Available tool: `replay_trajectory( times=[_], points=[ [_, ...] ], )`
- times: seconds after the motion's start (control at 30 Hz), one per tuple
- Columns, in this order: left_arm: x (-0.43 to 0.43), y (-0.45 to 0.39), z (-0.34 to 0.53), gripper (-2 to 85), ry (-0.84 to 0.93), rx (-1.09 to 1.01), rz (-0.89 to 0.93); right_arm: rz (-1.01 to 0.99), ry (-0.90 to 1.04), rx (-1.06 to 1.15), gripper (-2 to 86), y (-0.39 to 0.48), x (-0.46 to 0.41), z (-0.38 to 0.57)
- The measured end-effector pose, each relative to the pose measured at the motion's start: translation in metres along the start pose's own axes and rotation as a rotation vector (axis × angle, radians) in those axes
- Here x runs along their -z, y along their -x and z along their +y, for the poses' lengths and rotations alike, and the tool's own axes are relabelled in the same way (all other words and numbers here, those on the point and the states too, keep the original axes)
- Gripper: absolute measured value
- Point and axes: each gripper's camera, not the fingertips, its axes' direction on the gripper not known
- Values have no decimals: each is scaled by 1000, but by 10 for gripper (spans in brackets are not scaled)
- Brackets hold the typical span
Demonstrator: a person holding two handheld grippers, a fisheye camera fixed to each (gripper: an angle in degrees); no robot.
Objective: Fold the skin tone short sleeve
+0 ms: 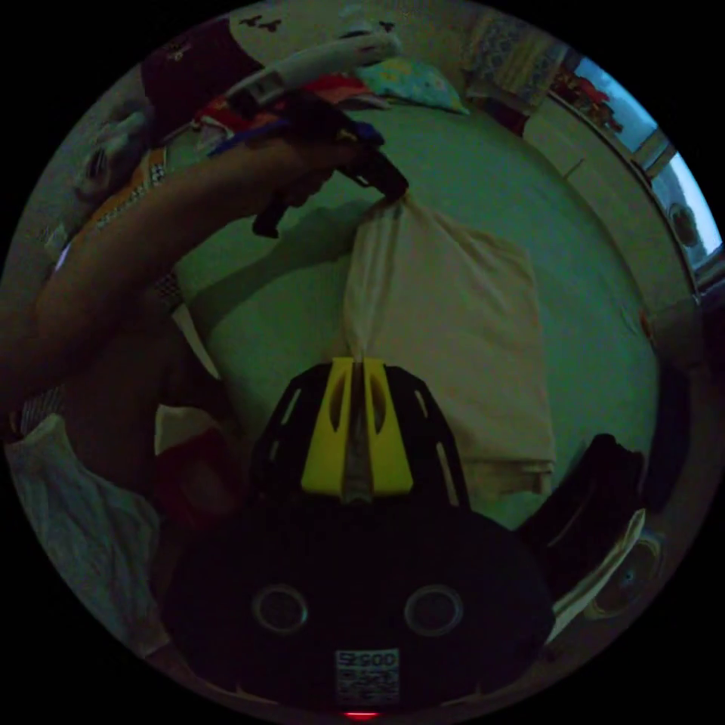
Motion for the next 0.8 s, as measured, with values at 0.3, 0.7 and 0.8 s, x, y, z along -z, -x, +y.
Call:
replay_trajectory(
  times=[0.3,0.7,0.8],
  points=[
    [-4,-31,13,41,40,17,-59,-40,175,198,-14,3,-1,46],
    [32,-62,40,69,-1,154,-192,-196,141,97,-16,-78,50,153],
    [43,-82,51,57,-36,146,-97,4,-82,-147,-14,-121,86,184]
  ],
)
